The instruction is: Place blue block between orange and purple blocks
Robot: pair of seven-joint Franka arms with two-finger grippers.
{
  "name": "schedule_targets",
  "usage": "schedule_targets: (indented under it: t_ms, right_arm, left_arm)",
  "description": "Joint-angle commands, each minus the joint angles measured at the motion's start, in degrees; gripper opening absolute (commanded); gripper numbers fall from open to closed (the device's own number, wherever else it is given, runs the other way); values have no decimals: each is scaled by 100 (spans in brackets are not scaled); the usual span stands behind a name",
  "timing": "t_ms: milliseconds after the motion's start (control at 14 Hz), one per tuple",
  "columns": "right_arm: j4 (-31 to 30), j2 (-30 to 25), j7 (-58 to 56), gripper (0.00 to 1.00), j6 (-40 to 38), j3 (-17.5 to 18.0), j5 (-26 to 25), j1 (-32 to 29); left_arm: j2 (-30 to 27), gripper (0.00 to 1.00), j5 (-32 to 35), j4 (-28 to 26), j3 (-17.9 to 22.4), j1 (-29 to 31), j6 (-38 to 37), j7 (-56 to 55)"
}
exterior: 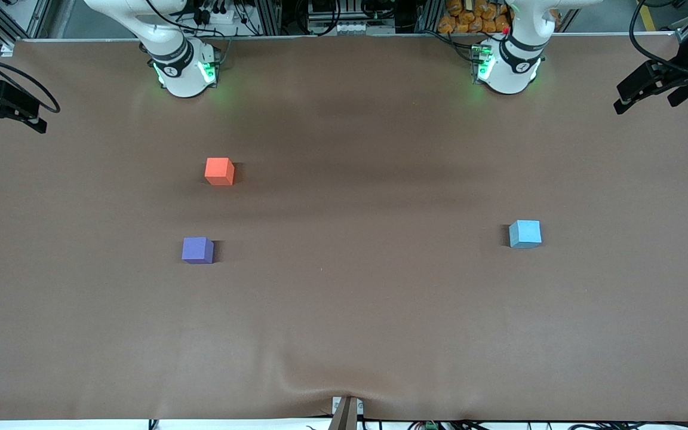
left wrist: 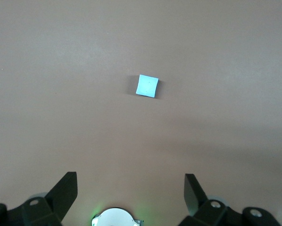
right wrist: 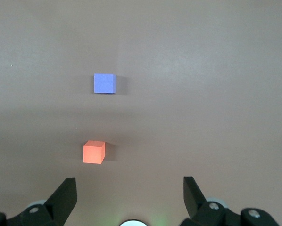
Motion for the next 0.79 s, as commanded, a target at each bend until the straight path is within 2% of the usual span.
schedule_targets:
  t_ms: [0, 214, 714]
  right_arm:
    - [157, 40, 95, 100, -61, 50, -54, -75]
    - [183, 40, 77, 100, -122, 41, -27, -101]
    - [183, 48, 86, 100, -140, 32, -54, -101]
  left_arm:
    - [65, 100, -47, 129, 52, 4, -75, 69]
    - [206, 100, -30, 270, 122, 13, -83, 95]
    - [154, 100, -109, 209, 122, -5, -321, 60]
